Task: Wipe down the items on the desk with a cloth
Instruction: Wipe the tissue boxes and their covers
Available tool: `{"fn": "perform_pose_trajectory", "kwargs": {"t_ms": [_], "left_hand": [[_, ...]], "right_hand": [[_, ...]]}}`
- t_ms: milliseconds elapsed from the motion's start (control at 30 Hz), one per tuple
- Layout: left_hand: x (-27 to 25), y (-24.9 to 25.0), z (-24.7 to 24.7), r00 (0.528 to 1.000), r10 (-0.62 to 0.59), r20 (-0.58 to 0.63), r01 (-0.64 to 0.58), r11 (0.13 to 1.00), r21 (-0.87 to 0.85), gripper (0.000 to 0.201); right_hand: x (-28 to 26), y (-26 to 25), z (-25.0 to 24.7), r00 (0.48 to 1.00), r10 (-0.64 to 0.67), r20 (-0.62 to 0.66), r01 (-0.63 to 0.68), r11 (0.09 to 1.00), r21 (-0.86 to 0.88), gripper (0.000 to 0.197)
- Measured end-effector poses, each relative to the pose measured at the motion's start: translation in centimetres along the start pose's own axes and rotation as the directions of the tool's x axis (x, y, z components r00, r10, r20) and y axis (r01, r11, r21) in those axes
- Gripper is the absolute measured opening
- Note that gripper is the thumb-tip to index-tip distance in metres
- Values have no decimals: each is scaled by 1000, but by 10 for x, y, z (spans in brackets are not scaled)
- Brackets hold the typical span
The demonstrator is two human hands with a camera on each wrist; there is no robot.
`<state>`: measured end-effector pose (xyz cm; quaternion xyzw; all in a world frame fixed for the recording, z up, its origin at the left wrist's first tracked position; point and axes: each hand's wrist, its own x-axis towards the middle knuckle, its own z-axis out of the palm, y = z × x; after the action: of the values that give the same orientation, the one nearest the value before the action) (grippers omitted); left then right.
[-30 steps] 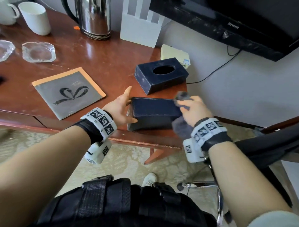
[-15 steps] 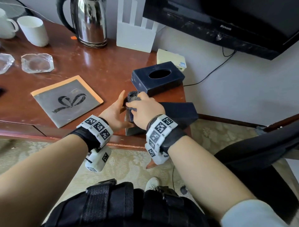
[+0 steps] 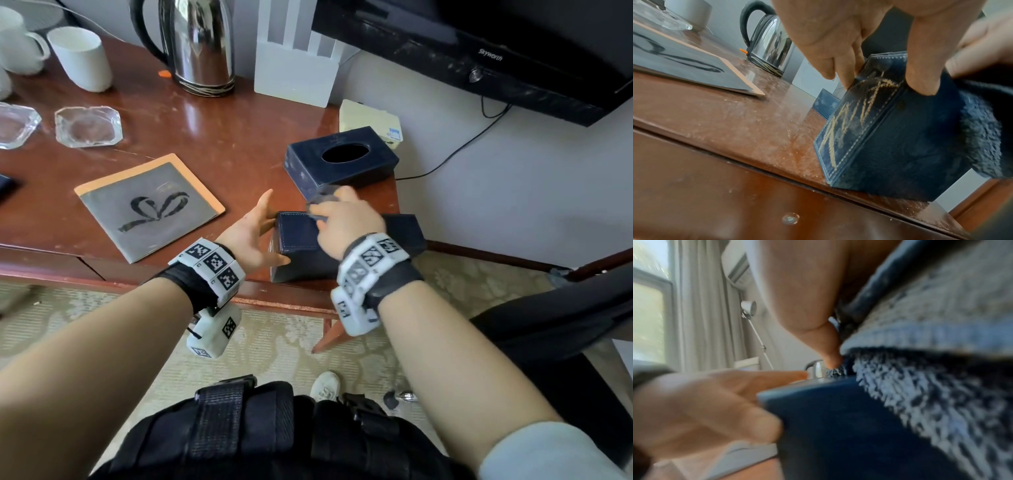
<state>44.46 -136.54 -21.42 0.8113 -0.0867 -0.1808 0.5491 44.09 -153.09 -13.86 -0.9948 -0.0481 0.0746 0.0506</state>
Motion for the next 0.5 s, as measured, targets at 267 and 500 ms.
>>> {"fn": "perform_pose_trajectory", "kwargs": {"t_ms": [267, 500], "left_hand": [[1, -4, 1, 1000, -20, 8, 21, 1000, -22, 117], [2, -12, 3, 1000, 0, -5, 0, 996, -89, 113]], "right_hand": [[-28, -5, 20, 976, -218, -20, 219, 970, 107, 41], [-47, 103, 17, 957, 246, -154, -231, 967, 112, 37]]}}
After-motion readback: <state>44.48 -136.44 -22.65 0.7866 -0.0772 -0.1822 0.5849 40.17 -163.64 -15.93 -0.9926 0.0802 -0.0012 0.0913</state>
